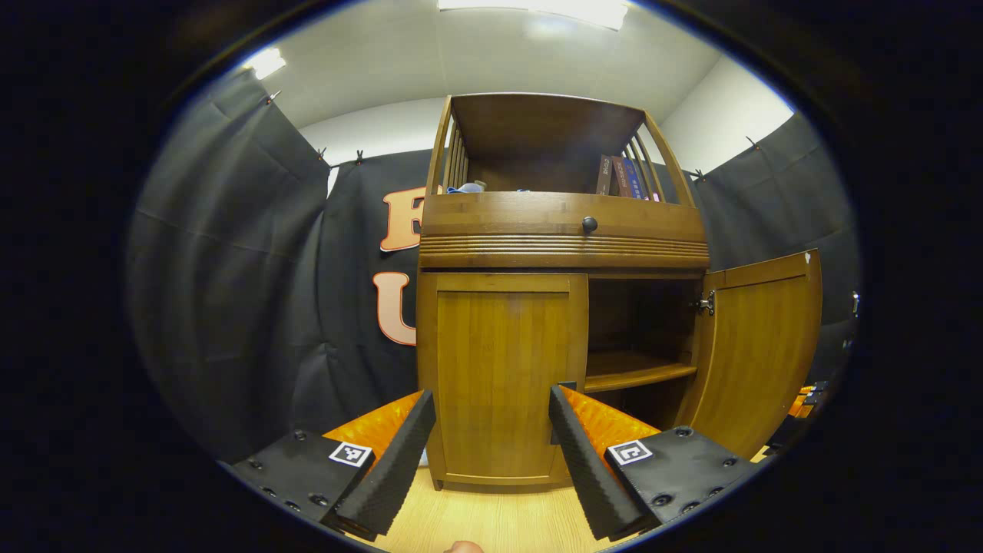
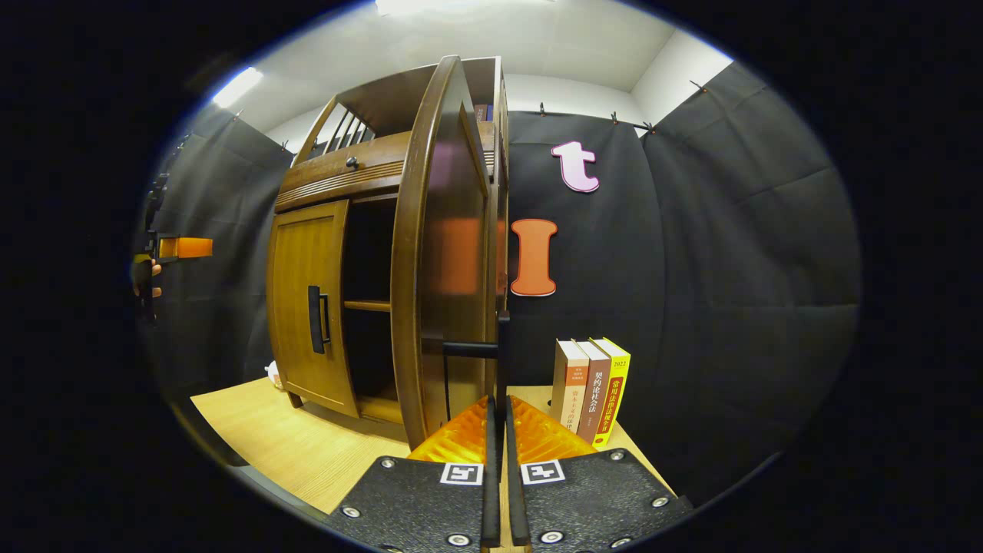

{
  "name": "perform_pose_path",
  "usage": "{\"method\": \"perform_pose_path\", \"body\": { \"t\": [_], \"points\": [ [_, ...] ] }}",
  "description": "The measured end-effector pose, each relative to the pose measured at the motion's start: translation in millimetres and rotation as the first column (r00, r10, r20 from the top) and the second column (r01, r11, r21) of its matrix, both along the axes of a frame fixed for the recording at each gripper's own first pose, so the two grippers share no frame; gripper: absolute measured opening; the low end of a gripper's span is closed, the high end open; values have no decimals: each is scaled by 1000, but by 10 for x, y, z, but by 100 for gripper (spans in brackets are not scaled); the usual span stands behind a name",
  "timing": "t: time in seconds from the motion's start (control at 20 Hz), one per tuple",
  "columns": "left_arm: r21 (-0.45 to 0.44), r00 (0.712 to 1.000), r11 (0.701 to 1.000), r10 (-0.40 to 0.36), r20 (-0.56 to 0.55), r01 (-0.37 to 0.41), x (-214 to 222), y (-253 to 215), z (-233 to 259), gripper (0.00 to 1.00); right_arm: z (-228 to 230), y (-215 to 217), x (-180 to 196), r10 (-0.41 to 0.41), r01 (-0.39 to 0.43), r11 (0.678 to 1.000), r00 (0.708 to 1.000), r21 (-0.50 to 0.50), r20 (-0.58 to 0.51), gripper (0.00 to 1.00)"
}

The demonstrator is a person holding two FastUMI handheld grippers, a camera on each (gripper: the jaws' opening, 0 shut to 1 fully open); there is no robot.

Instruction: Open the right door of the double-door shoe cabinet with the right hand, and open the left door with the left hand.

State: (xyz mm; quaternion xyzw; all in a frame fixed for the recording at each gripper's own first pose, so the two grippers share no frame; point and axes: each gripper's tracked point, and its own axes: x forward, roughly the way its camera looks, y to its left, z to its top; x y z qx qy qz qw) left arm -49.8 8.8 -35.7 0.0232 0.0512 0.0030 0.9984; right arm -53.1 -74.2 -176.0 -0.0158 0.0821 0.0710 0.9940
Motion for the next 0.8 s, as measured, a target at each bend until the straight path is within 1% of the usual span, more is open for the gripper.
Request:
{"method": "perform_pose_path", "body": {
  "t": [0.1,0.15,0.2,0.25,0.3,0.4,0.6,0.65,0.75,0.8],
  "points": [
    [3,1000,1000,-3,-4,3,29,-44,-18,94,2,-61,11,20,-20,1000,1000,9,6,4],
    [5,1000,1000,-2,-7,2,43,-58,-39,94,-4,-96,23,28,-28,1000,1000,15,8,0],
    [5,1000,1000,-2,-10,2,59,-75,-58,94,-15,-162,24,34,-34,999,999,24,9,4],
    [4,1000,1000,-3,-13,3,79,-101,-78,94,-19,-199,40,39,-39,999,999,38,8,14],
    [3,1000,1000,-4,-14,4,86,-133,-104,94,-21,-229,42,43,-43,998,999,51,6,3],
    [-1,1000,1000,-13,-15,13,137,-215,-162,94,-24,-269,43,42,-42,997,999,59,0,4],
    [10,999,999,-32,-23,32,301,-384,-351,94,86,-351,-70,27,-28,999,999,39,19,11],
    [13,999,999,-39,-27,40,349,-435,-408,96,120,-375,-110,16,-17,999,1000,36,27,16],
    [17,998,999,-44,-36,44,557,-571,-530,94,158,-433,-162,-7,6,999,999,32,34,34],
    [18,998,999,-44,-43,45,614,-607,-604,94,178,-467,-187,-22,21,999,999,27,35,31]
  ]
}}
